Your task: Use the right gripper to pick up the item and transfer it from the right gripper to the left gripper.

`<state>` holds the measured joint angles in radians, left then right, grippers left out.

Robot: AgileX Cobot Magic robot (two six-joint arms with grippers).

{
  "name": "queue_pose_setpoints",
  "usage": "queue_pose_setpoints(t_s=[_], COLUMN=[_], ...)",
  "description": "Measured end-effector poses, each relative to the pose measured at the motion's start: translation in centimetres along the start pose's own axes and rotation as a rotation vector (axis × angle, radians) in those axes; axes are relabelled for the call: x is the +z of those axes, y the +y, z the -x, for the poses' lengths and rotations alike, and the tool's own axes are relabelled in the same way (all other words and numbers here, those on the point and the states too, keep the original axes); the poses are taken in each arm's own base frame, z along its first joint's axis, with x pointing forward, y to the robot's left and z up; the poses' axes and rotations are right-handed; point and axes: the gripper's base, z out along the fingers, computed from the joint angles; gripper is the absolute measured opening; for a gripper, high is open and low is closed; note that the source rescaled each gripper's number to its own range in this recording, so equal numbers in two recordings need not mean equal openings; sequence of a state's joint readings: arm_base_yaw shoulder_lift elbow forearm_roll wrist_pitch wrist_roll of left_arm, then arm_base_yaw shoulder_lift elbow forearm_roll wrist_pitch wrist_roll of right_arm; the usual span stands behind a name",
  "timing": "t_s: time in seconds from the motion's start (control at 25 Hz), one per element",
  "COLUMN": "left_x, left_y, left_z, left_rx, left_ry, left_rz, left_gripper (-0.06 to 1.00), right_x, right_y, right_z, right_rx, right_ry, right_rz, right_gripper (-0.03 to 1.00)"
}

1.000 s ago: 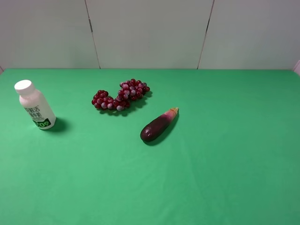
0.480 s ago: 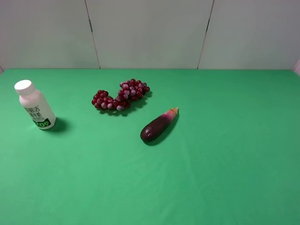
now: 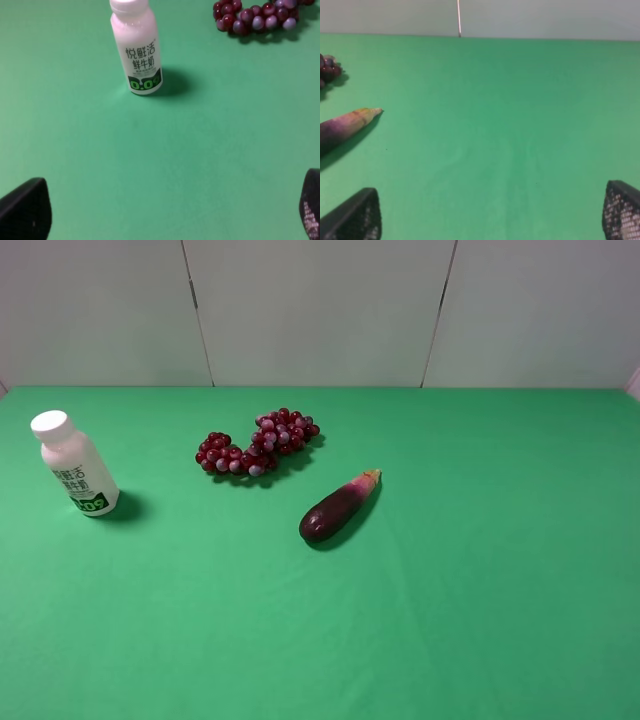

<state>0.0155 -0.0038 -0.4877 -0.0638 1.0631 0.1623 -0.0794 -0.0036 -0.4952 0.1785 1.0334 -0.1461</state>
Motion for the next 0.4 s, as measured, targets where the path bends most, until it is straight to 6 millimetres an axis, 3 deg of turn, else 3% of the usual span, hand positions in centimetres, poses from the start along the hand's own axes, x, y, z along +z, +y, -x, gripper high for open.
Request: queue_pose_setpoints(t_s=[0.4], left_x=[0.0], left_y=[-0.01], left_z=[0.0], left_rx=[-0.001], left_ry=[0.0], left_rz=[-0.001], left_gripper=[1.0], right_x=[0.0], right_y=[0.0], right_z=[0.0], right_rx=[0.0], right_ry=[0.0], right_rz=[0.0], right_gripper=[0.88])
